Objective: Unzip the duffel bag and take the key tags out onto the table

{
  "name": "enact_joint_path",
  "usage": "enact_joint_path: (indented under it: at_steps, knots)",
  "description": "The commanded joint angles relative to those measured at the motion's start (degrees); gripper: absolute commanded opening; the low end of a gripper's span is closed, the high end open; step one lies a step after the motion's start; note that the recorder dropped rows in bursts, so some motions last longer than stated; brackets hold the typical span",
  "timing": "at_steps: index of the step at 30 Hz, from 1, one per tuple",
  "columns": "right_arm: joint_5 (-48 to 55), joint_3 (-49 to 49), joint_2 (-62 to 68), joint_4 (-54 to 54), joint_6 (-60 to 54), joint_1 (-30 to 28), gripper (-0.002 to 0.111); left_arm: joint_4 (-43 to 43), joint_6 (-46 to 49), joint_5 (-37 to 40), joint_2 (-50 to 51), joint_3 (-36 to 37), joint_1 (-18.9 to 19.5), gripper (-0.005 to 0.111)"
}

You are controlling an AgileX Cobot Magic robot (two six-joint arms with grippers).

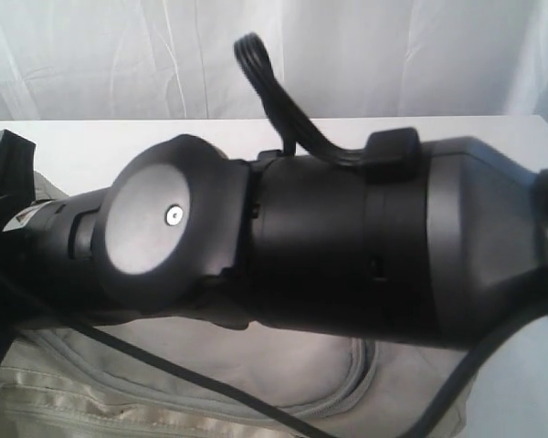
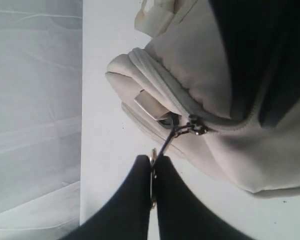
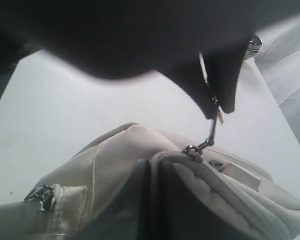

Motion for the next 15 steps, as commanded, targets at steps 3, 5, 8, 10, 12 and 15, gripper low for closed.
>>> enact_joint_path:
  at_steps: [3,5,8,10,12,15]
  knots:
    - [4.1,-0.4,0.4,0.0,0.0,0.2,0.000,2.7,-0.1,-6.5,2.0,-0.4,-0.3,0.000]
    - [5.4,-0.4,0.4,0.0,0.0,0.2,0.000,3.6,-0.1,-6.6,3.5,-0.4,-0.3,0.000]
    - [7.1,-0.5,0.4,0.0,0.0,0.2,0.000,4.7,-0.1,-6.6,6.0,-0.4,-0.3,0.000]
    - [8.8,-0.6,0.3,0.0,-0.3,0.2,0.000,6.1,-0.1,-6.6,7.6,-0.4,-0.3,0.000]
    - [10.7,-0.8,0.1,0.0,-1.4,0.2,0.000,8.6,-0.4,-6.6,9.1,-0.4,-0.3,0.000]
    - [15.3,-0.8,-1.0,0.0,-1.6,0.2,0.000,14.3,-3.0,-7.5,11.7,-0.4,0.6,0.000]
